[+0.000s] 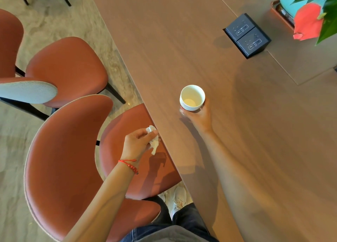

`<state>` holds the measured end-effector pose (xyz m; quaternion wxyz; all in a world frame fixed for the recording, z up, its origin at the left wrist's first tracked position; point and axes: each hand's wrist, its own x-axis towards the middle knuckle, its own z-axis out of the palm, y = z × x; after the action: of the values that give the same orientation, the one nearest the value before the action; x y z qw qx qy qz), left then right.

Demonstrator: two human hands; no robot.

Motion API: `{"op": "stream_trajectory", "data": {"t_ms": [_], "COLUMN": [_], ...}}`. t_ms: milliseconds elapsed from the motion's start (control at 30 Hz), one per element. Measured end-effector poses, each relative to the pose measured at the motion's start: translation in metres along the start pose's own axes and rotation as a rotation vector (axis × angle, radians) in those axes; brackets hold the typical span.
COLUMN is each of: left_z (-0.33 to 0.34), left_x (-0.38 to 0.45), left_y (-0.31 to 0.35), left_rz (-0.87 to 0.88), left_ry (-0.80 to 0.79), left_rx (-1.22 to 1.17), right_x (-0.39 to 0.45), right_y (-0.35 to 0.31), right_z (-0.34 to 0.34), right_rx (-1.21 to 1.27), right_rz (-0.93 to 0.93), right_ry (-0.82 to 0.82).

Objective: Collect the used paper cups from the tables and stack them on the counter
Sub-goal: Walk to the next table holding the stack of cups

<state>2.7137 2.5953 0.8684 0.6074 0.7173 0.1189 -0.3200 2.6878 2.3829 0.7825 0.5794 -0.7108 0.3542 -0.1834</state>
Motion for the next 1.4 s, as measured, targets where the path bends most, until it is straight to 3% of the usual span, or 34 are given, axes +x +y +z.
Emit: {"op": "stream_trajectory", "data": {"t_ms": [367,833,1067,1400], "left_z": [-0.001,-0.008,-0.014,-0.031], "left_x": [-0.002,-0.018,-0.043,-0.115], "left_y": [-0.002,-0.009,-0.021,-0.065], "left_rz": [-0.022,0.036,0.087,0.116], "left_ry": [-0.018,-0.031,0.030,0.221], "left_rx": [-0.036,0.005,-0.016,-0.187], "right_x": [-0.005,-0.073,-0.104,-0.144], "right_y": [-0.014,-0.049,-0.058,-0.064], "right_z": [0.000,-0.020,-0.039,-0.057], "right_rx": [0.027,0.161,0.159,0.137], "right_rz": [0.006,0.030,-0.024,-0.106], "right_ry": [-0.030,-0.159,-0.234,-0.487]}}
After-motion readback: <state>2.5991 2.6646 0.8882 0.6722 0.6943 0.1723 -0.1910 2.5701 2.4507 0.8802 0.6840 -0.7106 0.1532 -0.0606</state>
